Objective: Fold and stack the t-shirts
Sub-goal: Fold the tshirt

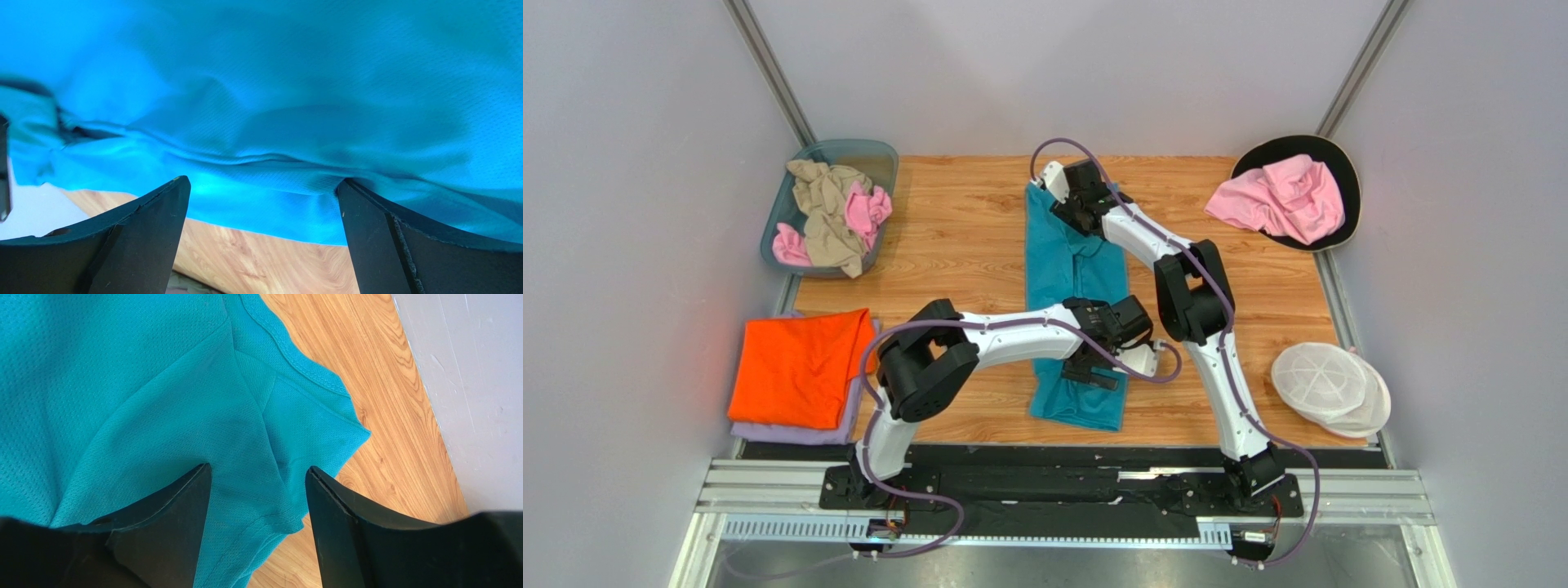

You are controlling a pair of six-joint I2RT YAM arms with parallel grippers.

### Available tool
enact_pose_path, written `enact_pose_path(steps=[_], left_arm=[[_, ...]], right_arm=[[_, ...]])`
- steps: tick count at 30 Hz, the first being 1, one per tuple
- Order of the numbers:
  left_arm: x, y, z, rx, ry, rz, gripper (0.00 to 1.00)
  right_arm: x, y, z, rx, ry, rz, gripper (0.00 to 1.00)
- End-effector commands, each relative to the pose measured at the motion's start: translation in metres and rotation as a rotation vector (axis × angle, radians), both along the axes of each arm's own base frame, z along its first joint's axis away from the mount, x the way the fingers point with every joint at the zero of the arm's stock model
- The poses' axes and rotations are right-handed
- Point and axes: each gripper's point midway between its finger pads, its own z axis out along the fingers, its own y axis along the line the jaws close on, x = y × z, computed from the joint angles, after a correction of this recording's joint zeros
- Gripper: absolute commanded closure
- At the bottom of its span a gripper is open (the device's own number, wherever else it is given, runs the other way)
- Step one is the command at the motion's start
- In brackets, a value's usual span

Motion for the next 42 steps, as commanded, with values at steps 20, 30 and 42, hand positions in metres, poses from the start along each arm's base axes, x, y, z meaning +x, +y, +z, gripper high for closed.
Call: enact_pose_path(steps=[20,30,42], left_arm=[[0.073,0.036,0.206,-0.527,-0.433,0.199,0.01],[0.106,0.157,0.242,-0.714,-0.457,0.472,0.01],[0.121,0.215,0.192,-0.727,-0.338,0.619,0.01]], right_arm=[[-0.02,-0.016,0.095,0.052,-0.1,-0.077,0.13],[-0.11,-0.055,0.095,0.056,0.048,-0.127,0.01],[-0.318,-0.038,0.051,-0.034,0.308,0.173,0.02]])
